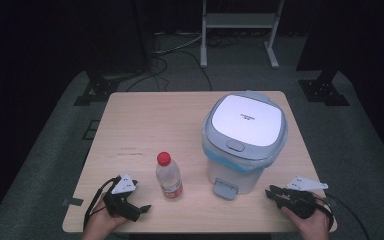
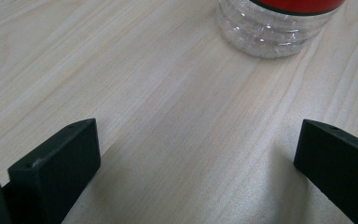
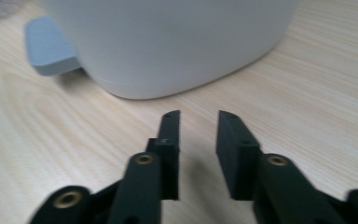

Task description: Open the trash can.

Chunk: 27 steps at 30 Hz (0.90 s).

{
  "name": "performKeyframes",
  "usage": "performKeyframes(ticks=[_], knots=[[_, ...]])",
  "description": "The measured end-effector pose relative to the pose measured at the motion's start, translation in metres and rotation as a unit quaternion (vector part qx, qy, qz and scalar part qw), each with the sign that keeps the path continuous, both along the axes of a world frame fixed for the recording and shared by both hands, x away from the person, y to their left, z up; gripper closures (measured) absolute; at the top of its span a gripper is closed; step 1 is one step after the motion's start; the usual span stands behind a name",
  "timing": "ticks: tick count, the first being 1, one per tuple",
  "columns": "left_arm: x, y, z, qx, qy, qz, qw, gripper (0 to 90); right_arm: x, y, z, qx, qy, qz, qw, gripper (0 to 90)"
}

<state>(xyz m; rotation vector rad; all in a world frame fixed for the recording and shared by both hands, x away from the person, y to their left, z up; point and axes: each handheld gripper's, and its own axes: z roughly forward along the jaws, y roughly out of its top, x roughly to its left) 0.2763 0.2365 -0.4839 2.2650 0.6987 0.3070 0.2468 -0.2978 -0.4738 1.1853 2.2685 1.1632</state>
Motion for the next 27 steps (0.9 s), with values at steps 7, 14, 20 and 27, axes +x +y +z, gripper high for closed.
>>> performKeyframes(ticks=[7, 14, 20, 27], knots=[[0.000, 0.000, 0.000, 0.001, 0.000, 0.002, 1.0000, 0.0, -0.006, 0.004, 0.005, 0.020, 0.001, 0.019, 0.9996, 83.5], [0.000, 0.000, 0.000, 0.001, -0.001, 0.005, 1.0000, 0.0, -0.009, 0.011, 0.009, 0.037, 0.000, 0.042, 0.9984, 89.7], [0.000, 0.000, 0.000, 0.001, -0.001, 0.006, 1.0000, 0.0, -0.012, 0.017, 0.011, 0.042, -0.001, 0.051, 0.9978, 89.7], [0.000, 0.000, 0.000, 0.001, 0.000, 0.007, 1.0000, 0.0, -0.012, 0.022, 0.014, 0.051, -0.002, 0.061, 0.9969, 89.7]])
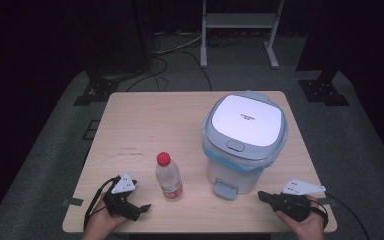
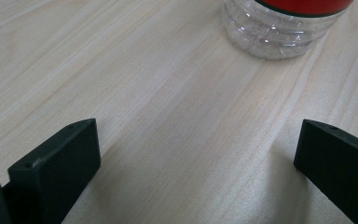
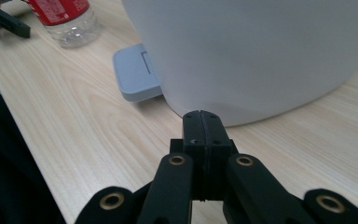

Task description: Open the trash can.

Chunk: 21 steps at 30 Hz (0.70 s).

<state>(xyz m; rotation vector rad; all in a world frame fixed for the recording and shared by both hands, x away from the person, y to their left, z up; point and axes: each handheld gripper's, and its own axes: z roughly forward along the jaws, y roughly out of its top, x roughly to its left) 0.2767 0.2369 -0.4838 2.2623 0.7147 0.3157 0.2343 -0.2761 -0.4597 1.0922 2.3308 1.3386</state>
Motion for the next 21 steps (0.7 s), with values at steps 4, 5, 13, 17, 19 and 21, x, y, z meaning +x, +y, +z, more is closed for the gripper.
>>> performKeyframes(ticks=[4, 5, 13, 17, 19, 21], knots=[[0.000, 0.000, 0.000, 0.000, 0.000, 0.001, 1.0000, 0.0, -0.001, 0.005, 0.002, 0.002, 0.001, 0.006, 1.0000, 89.7], [0.000, 0.000, 0.000, 0.000, 0.000, 0.001, 1.0000, 0.0, -0.001, 0.007, 0.002, 0.002, 0.003, 0.009, 1.0000, 89.7], [0.000, 0.000, 0.000, 0.000, 0.000, 0.002, 1.0000, 0.0, -0.001, 0.017, 0.003, 0.006, 0.007, 0.020, 0.9998, 89.7], [0.000, 0.000, 0.000, 0.000, 0.000, 0.002, 1.0000, 0.0, 0.000, 0.020, 0.004, 0.009, 0.008, 0.024, 0.9997, 89.7], [0.000, 0.000, 0.000, 0.000, 0.000, 0.003, 1.0000, 0.0, 0.000, 0.022, 0.004, 0.011, 0.008, 0.026, 0.9996, 89.7], [0.000, 0.000, 0.000, 0.000, 0.000, 0.003, 1.0000, 0.0, 0.001, 0.024, 0.004, 0.011, 0.007, 0.029, 0.9995, 89.7]])
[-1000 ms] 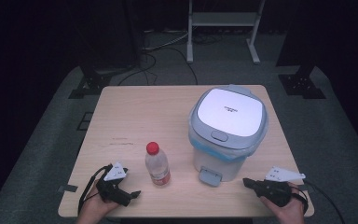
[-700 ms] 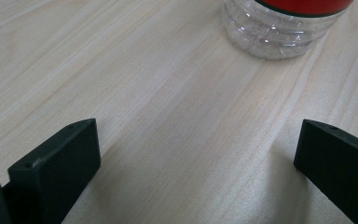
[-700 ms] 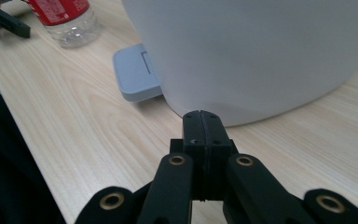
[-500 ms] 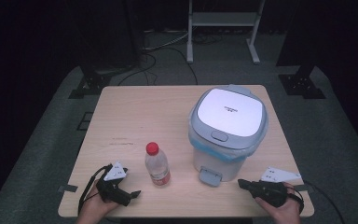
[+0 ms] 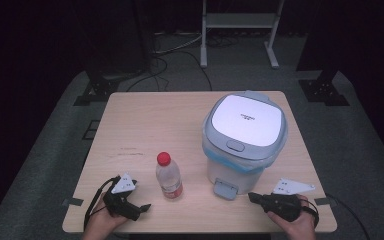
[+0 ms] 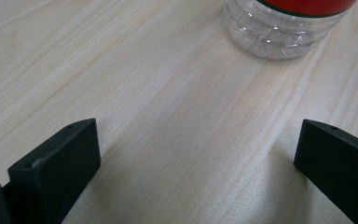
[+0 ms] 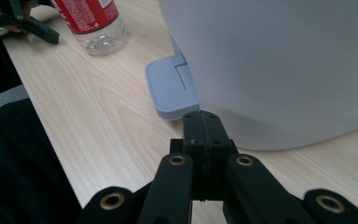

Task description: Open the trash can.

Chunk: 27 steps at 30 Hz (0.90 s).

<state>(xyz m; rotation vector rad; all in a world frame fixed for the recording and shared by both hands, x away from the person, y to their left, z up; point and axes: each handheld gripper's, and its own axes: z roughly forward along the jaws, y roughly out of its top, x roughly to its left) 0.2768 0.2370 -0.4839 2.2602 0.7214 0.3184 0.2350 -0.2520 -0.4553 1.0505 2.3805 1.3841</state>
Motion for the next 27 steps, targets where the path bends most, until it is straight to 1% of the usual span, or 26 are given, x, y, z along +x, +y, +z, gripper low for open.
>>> performKeyframes(ticks=[6, 11, 17, 21, 27], knots=[[0.000, 0.000, 0.000, 0.000, 0.000, 0.000, 1.0000, 0.0, 0.002, 0.008, 0.002, 0.002, -0.002, 0.007, 1.0000, 89.7], [0.000, 0.000, 0.000, 0.000, 0.000, 0.000, 1.0000, 0.0, 0.003, 0.014, 0.002, 0.004, -0.007, 0.013, 0.9999, 89.7], [0.000, 0.000, 0.000, 0.000, 0.000, 0.000, 1.0000, 0.0, 0.004, 0.022, 0.001, 0.006, -0.010, 0.018, 0.9998, 89.7], [0.000, 0.000, 0.000, 0.000, 0.000, 0.000, 1.0000, 0.0, 0.005, 0.028, 0.000, 0.005, -0.017, 0.022, 0.9996, 89.8], [0.000, 0.000, 0.000, 0.000, 0.000, 0.000, 1.0000, 0.0, 0.006, 0.034, -0.001, 0.004, -0.021, 0.026, 0.9994, 89.9]])
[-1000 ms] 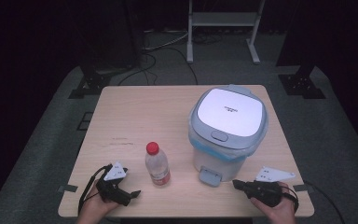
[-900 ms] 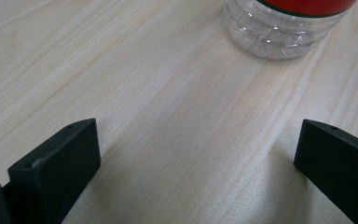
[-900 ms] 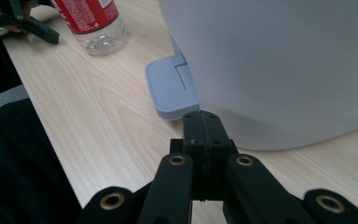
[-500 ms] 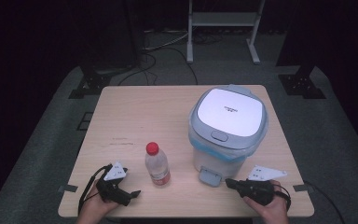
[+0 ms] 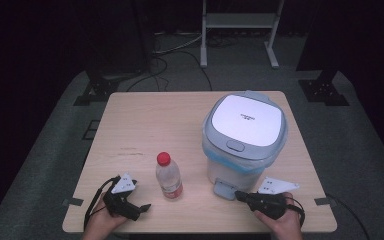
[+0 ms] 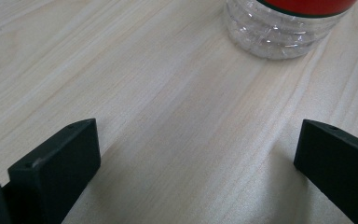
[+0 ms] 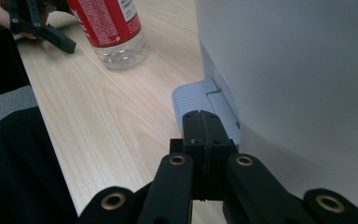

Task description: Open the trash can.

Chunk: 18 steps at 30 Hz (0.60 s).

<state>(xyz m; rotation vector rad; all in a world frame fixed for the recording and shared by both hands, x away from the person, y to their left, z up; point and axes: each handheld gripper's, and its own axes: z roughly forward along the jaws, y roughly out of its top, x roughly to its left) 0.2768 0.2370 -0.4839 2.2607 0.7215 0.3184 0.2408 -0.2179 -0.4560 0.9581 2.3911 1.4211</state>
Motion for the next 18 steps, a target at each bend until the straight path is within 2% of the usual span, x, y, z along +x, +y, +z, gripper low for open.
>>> performKeyframes(ticks=[12, 18], knots=[[0.000, 0.000, 0.000, 0.000, 0.000, 0.000, 1.0000, 0.0, 0.004, 0.016, -0.004, -0.002, -0.022, 0.004, 0.9998, 89.8], [0.000, 0.000, 0.000, 0.000, 0.000, 0.000, 1.0000, 0.0, 0.005, 0.025, -0.008, -0.013, -0.030, 0.011, 0.9994, 89.8]])
